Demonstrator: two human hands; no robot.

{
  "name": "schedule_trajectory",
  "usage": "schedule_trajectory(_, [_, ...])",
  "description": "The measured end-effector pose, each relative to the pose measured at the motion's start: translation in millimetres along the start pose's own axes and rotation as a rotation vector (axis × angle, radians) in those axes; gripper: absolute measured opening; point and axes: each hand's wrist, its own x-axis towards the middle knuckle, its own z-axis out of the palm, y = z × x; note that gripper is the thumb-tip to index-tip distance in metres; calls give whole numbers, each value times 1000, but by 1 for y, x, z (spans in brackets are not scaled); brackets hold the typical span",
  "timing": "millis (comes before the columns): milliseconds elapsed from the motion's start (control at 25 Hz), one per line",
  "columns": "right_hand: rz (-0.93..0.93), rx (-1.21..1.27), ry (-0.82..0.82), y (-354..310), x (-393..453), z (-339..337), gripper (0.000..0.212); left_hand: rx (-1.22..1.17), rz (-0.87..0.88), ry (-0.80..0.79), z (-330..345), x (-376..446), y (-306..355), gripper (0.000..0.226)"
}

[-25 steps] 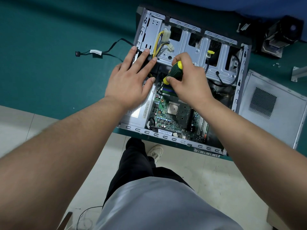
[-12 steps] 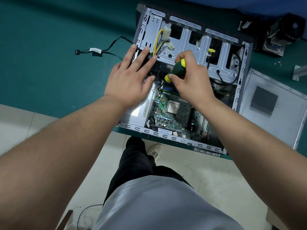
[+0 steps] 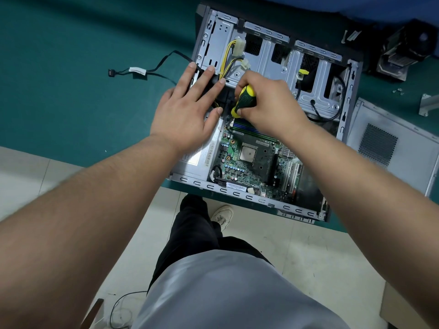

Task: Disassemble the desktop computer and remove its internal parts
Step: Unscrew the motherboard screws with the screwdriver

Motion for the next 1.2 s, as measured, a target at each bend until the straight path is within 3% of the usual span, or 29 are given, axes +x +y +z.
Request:
schedule_trajectory(120, [-25,-272,-47,-7,8,-11,38,-16,1,0,0,0,0,57])
schedule_trajectory(200, [-8,-531,22,-11,9,-13,60,-21,2,2,-1,0,0,56])
schedule_trajectory(280, [-31,-692,96,-12,12,-16,65,-21,4,2,-2,0,0,56])
schedule_trajectory(400, [-291,-643,-101,-8,17,-30,43,-24,5,1,-2,0,0,55])
schedule_trajectory(480, [-402,-611,-234,-4,19,-38,45,-26,4,-2,-2,0,0,55])
schedule_trajectory(640, [-260,-739,-29,-5,18,-32,59,-23,6,0,0,0,-1,56])
schedule_trajectory(720, [-361,-708,-45,-5,16,-28,42,-26,11,5,1,0,-1,56])
schedule_trajectory(800, [-386,-663,-101,-8,14,-25,41,-26,7,13,1,1,-1,56])
schedule_trajectory(960, [-160,-737,82,-21,6,-13,62,-19,11,11,1,0,-1,55])
schedule_trajectory(1080, [-240,-572,-12,-27,4,-10,34,-33,9,-18,-3,0,0,56])
schedule_trajectory(1200, [-164,-501,-21,-34,-1,-4,46,-47,7,-35,-6,0,1,57])
